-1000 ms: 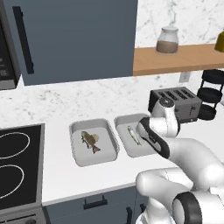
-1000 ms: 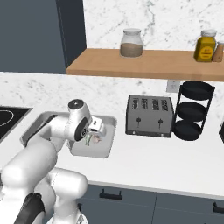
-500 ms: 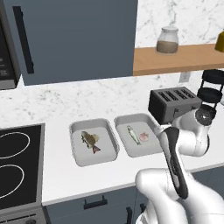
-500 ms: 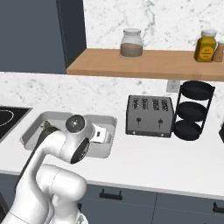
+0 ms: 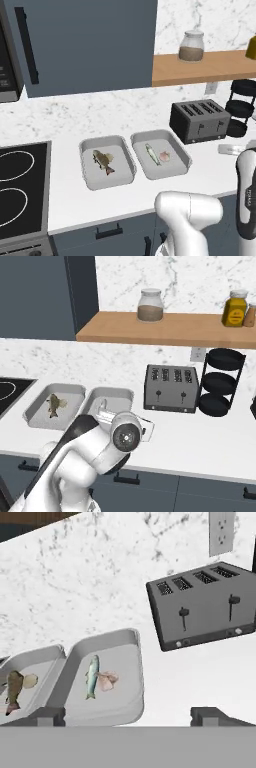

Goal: Place one garlic and one fish in each tupperware on the nearby counter, to pack two identical lunches.

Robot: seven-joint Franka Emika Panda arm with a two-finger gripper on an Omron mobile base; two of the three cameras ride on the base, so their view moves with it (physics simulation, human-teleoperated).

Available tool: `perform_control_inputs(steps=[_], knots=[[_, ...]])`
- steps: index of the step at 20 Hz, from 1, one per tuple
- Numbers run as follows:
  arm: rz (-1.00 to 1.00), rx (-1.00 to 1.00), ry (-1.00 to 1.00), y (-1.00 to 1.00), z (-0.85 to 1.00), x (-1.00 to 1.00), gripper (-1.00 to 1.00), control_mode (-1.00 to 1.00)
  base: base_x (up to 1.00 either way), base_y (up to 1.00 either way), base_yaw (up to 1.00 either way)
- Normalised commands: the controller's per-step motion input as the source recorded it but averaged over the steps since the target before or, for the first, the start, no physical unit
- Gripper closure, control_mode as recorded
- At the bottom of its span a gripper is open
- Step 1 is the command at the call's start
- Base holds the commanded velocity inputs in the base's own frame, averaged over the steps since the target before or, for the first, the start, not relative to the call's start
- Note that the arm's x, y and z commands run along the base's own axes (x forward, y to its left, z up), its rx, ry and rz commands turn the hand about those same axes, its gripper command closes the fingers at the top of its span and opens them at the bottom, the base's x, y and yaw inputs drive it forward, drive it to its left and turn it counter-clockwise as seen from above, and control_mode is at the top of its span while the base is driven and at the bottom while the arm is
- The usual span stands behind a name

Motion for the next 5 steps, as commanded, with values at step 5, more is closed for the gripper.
perform_control_inputs(steps=[5], knots=[[0.00,0.25,-0.11,-0.71,0.22,-0.61,-1.00,-1.00,0.00,0.00,0.00]])
